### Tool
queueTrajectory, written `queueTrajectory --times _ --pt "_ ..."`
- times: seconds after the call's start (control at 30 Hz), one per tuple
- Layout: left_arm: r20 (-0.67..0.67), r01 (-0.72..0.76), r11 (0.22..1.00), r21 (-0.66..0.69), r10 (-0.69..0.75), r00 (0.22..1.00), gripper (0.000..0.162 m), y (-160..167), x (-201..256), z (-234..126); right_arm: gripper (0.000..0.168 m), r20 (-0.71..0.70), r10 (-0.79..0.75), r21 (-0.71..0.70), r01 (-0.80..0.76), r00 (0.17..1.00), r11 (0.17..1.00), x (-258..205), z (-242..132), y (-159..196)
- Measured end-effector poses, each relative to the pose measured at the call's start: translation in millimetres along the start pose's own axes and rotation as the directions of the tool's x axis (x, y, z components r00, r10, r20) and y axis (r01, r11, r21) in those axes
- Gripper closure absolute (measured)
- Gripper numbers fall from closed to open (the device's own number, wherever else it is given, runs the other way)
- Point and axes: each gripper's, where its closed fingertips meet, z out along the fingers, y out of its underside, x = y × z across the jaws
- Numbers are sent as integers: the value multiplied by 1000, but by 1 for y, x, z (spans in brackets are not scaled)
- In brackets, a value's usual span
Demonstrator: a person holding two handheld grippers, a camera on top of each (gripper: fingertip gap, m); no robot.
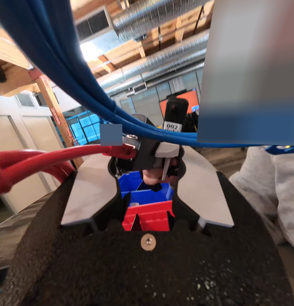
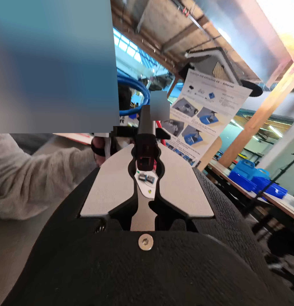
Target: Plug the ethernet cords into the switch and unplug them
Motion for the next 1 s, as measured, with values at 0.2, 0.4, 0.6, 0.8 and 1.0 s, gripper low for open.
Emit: queueTrajectory --times 0.2,0.4,0.6,0.8,1.0 --pt "-76 155 952 265 -140 987 115 -19 -3 -2 150 36 43 47 -44 998 998 -1 0 -1" --pt "-52 129 959 254 -119 991 132 -16 -5 -2 149 41 -12 -63 15 999 998 -7 0 9" --pt "-54 -131 987 -93 126 991 140 17 7 -3 118 29 -32 -352 40 999 935 -11 -9 45" --pt "-135 -293 901 -320 263 955 141 37 23 -5 133 104 -234 -517 253 967 818 -20 -4 72" --pt "-132 -486 789 -375 474 871 138 33 29 -1 149 143 -366 -437 390 920 811 -23 4 62"
